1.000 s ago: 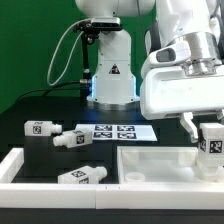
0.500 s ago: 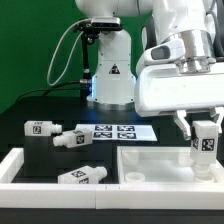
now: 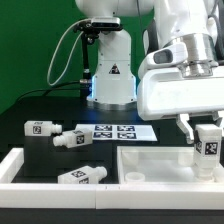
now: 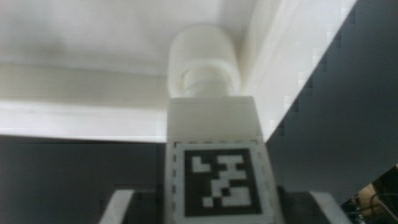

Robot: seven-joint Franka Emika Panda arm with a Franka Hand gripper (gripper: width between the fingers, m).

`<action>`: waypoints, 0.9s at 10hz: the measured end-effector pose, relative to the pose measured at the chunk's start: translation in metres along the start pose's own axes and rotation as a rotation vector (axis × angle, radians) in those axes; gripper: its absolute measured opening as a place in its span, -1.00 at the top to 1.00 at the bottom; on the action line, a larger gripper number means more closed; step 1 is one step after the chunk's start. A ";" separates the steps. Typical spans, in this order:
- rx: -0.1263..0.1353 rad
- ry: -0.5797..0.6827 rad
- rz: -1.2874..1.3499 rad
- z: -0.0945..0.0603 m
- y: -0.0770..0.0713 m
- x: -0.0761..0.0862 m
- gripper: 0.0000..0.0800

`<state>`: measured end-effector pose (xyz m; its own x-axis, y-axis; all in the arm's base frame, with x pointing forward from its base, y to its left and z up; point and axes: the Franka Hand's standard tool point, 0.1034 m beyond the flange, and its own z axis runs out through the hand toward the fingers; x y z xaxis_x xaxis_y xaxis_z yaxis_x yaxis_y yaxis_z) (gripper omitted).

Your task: Assemble one leg

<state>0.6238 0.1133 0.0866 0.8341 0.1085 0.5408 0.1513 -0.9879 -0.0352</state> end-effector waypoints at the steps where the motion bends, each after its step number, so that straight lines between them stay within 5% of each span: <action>1: -0.001 0.001 0.003 0.000 0.000 -0.001 0.29; 8: -0.011 0.029 0.011 0.008 0.003 -0.006 0.29; 9: -0.010 0.028 0.011 0.008 0.003 -0.007 0.15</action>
Offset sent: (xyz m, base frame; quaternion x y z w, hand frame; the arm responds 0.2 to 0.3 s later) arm -0.0011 -0.0003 -0.0108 0.0002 0.0070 0.0042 1.0000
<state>0.6231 0.1108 0.0761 0.8202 0.0950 0.5641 0.1370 -0.9900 -0.0324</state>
